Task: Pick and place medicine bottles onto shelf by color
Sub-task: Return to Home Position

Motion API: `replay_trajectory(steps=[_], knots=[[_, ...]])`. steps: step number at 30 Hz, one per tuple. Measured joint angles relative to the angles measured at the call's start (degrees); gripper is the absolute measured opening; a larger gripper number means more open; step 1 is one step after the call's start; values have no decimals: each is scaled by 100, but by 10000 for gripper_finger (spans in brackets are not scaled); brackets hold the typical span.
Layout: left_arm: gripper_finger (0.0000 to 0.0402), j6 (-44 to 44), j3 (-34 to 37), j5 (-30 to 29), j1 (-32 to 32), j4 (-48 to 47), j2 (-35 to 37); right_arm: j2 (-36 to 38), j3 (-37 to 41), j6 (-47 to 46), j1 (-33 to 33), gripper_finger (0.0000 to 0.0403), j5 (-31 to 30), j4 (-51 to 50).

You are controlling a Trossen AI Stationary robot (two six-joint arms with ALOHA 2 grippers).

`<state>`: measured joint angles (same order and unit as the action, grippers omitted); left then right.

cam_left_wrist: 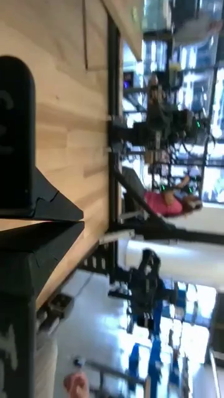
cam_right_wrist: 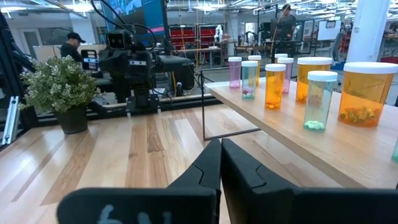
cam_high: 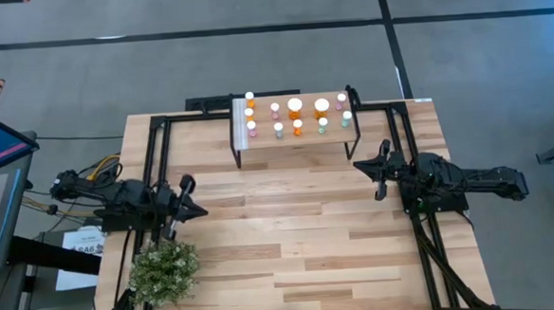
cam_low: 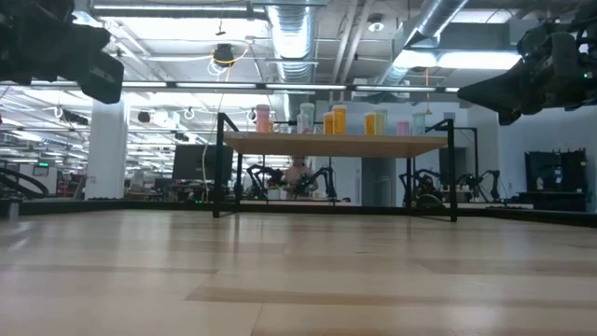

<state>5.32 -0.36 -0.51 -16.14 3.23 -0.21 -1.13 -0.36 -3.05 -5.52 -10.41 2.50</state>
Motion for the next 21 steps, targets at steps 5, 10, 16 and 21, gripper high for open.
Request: replay_trajectory(steps=[5,10,16,21], knots=[[0,38,0,599,0,469,0,0,0,0,0,33,1,0],[0,119,0,469,-2,188,0,0,0,0,0,33,2,1],[0,33,-6,-204,4,-97,-50,0,0,0,0,33,2,1],[0,-15,-7,-234,2,-114,-52,0,0,0,0,33,2,2]])
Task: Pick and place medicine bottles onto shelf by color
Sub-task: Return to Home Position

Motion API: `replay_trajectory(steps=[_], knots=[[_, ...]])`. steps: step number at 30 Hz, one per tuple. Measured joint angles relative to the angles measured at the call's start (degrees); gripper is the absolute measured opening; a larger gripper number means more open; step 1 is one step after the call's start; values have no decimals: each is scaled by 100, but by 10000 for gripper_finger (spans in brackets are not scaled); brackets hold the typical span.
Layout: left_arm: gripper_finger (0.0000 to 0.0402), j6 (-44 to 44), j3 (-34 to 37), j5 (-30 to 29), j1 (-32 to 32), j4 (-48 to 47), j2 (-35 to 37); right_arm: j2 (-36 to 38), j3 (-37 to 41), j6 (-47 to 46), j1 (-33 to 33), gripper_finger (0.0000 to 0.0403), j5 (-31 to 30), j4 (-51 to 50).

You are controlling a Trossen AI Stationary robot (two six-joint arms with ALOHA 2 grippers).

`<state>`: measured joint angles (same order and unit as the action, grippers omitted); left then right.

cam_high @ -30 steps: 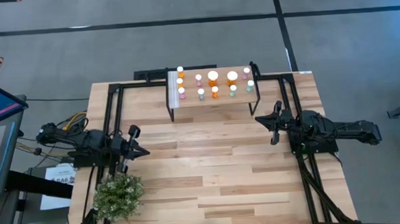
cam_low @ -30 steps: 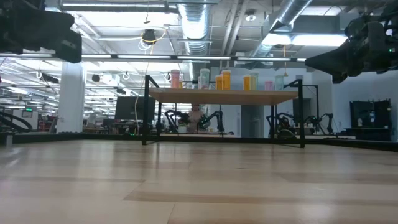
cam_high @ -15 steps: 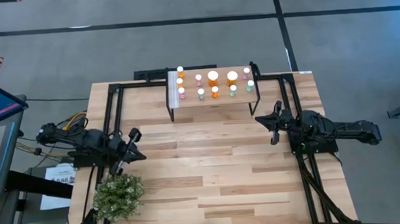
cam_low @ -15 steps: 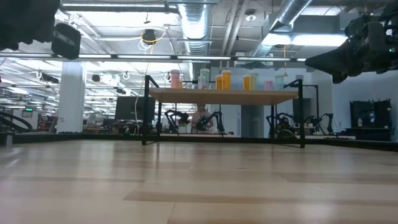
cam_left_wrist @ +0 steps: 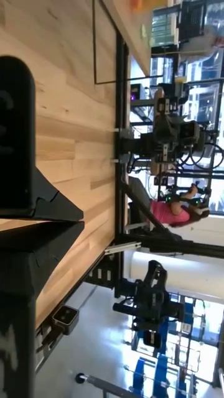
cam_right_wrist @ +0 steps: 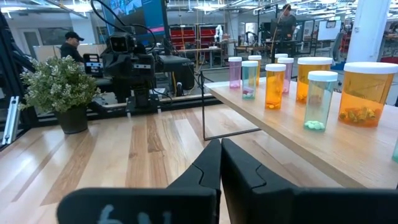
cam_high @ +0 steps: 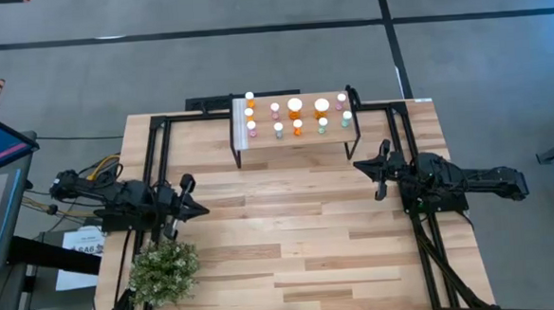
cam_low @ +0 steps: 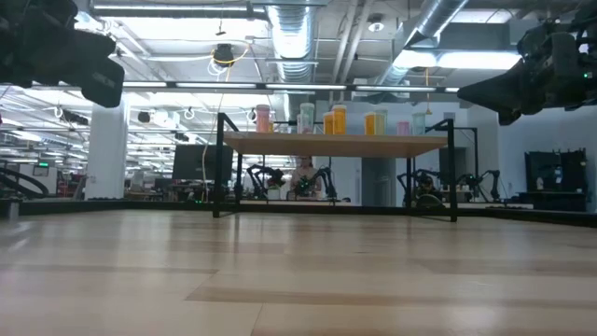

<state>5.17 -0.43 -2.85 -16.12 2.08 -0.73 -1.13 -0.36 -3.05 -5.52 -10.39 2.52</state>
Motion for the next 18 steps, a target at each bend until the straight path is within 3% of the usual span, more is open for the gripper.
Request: replay_trajectory(steps=[18], knots=[[0,59,0,0,0,-2,2,0,0,0,0,33,2,0]])
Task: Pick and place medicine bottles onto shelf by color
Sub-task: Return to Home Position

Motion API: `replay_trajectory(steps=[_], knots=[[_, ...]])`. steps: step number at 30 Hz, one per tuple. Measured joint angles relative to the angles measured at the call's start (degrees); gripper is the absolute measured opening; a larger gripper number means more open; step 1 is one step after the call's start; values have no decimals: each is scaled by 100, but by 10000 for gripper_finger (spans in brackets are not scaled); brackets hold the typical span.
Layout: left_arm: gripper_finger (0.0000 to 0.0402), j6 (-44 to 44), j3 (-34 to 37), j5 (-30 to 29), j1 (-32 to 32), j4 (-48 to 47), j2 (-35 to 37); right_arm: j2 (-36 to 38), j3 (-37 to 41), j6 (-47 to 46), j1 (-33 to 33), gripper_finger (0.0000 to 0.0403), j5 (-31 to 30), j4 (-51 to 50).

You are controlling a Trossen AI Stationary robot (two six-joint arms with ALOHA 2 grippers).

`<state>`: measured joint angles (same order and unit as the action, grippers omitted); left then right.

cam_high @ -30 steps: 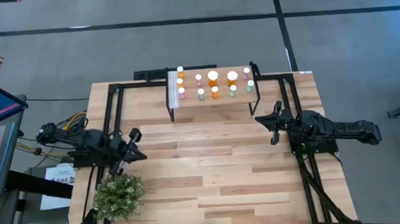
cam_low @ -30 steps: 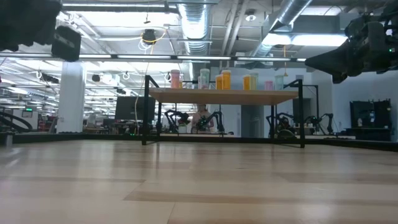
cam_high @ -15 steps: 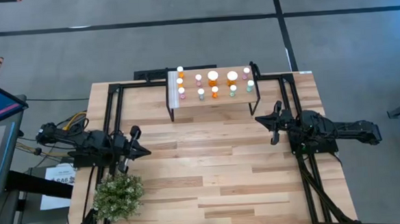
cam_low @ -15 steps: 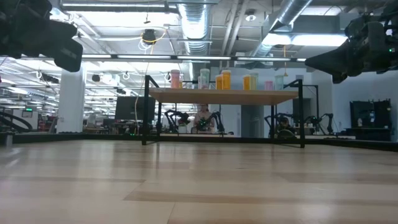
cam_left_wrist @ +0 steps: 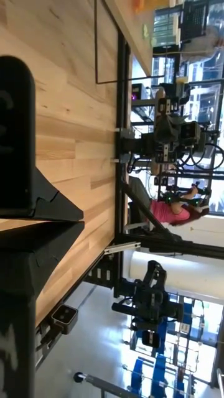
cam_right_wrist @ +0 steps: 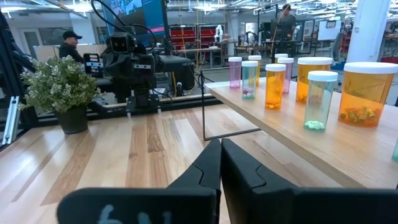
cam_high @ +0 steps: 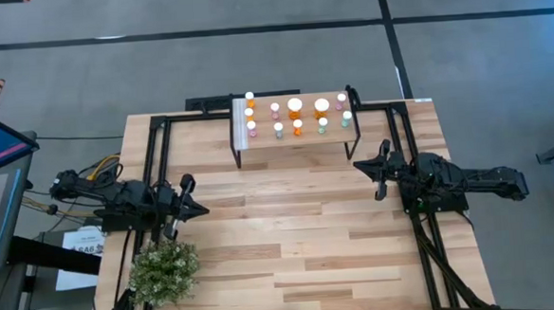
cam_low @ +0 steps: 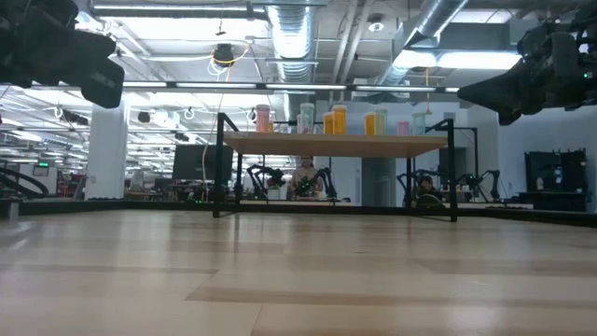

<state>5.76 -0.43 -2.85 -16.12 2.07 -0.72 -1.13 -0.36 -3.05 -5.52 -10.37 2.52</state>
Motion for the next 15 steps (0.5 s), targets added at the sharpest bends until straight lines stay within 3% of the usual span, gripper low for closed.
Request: replay_trajectory(steps=[15], knots=[[0,-13,0,0,0,-1,-2,0,0,0,0,33,0,0]])
